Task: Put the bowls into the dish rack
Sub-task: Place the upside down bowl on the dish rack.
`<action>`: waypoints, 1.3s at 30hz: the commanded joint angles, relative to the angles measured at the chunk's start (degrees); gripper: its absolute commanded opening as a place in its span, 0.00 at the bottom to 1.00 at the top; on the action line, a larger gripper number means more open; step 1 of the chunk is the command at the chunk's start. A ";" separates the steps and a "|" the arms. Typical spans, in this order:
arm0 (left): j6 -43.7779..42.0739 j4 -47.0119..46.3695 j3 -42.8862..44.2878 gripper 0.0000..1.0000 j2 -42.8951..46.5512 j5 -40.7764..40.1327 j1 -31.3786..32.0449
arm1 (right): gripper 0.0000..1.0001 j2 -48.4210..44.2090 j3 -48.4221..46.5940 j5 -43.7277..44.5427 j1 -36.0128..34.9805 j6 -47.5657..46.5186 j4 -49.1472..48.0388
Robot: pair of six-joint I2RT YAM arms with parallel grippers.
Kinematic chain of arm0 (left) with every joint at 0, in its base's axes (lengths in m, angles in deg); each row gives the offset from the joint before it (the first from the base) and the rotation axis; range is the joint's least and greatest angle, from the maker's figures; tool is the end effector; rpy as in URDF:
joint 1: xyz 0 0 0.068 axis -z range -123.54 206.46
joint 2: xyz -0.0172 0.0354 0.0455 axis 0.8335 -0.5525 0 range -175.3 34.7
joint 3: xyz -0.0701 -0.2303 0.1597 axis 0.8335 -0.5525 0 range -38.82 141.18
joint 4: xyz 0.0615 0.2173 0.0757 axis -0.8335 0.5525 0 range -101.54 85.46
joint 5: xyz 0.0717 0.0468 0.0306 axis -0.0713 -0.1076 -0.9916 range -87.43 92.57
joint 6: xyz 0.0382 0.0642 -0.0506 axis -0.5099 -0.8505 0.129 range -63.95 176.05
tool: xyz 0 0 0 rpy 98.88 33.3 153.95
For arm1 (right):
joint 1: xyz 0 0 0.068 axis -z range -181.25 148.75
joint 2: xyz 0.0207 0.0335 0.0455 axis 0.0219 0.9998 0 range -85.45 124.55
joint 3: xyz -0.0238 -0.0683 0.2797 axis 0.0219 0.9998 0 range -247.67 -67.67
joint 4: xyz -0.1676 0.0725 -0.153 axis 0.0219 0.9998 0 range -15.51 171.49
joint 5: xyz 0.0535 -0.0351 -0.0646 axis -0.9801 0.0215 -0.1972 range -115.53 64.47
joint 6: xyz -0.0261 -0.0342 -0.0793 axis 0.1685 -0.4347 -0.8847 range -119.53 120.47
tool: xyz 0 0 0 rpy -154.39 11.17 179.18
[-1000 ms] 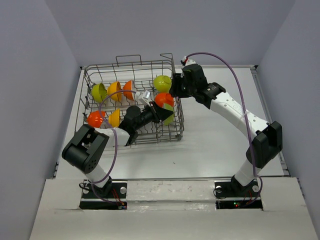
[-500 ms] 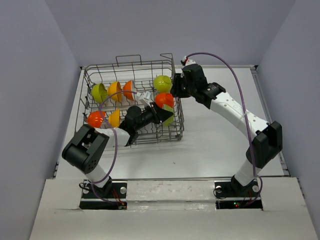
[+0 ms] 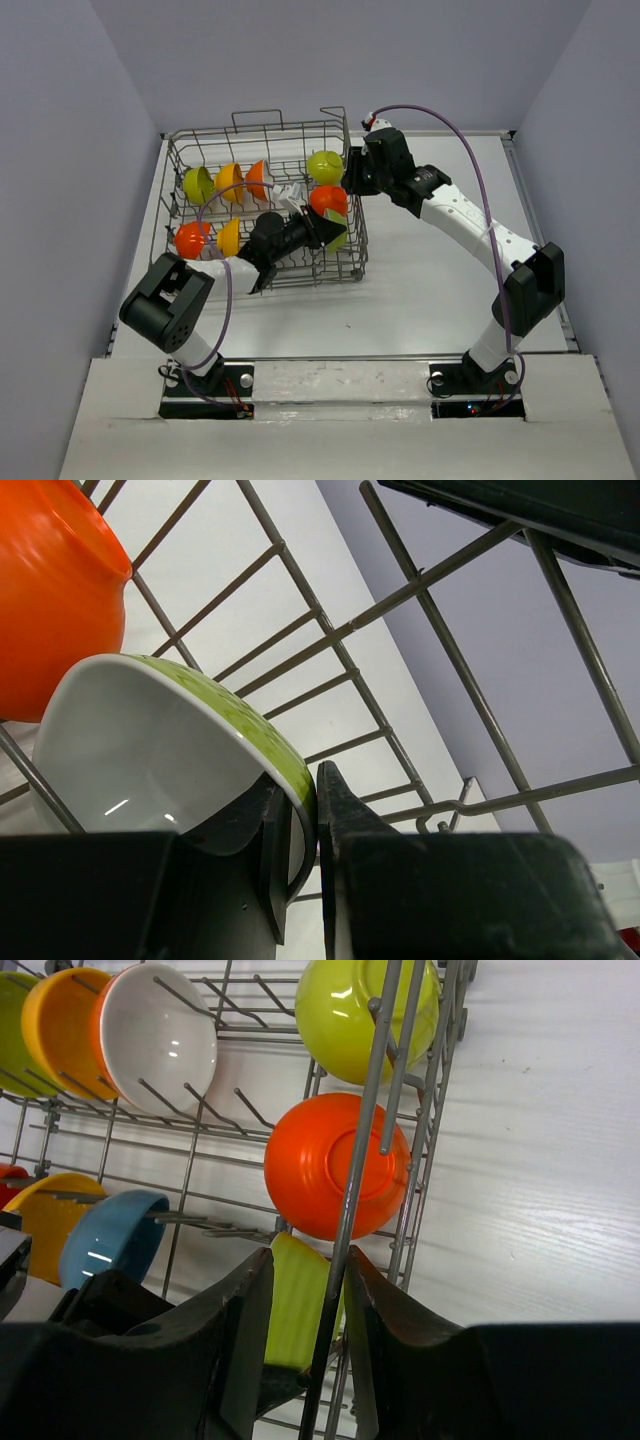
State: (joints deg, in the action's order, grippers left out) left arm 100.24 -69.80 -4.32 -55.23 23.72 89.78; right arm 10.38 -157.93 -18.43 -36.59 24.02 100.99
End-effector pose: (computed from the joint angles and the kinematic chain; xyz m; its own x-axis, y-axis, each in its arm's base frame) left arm 0.2706 -0.2127 0.2543 -0.5373 -0.4248 -0.7286 0.6121 0.3979 -0.6834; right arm 0.3351 0.2254 0.3492 -0.5922 0.0661 -0.8031 -0.2748 0.9203 0.2785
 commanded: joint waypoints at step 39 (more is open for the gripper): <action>-7.97 10.09 -0.14 0.14 11.88 -8.14 0.25 | 0.15 -0.21 -0.88 2.84 -0.44 0.09 -2.24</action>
State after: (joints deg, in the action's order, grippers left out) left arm 96.59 -58.68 -4.32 -47.56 20.55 90.96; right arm 10.38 -157.82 -16.47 -36.65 26.25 101.02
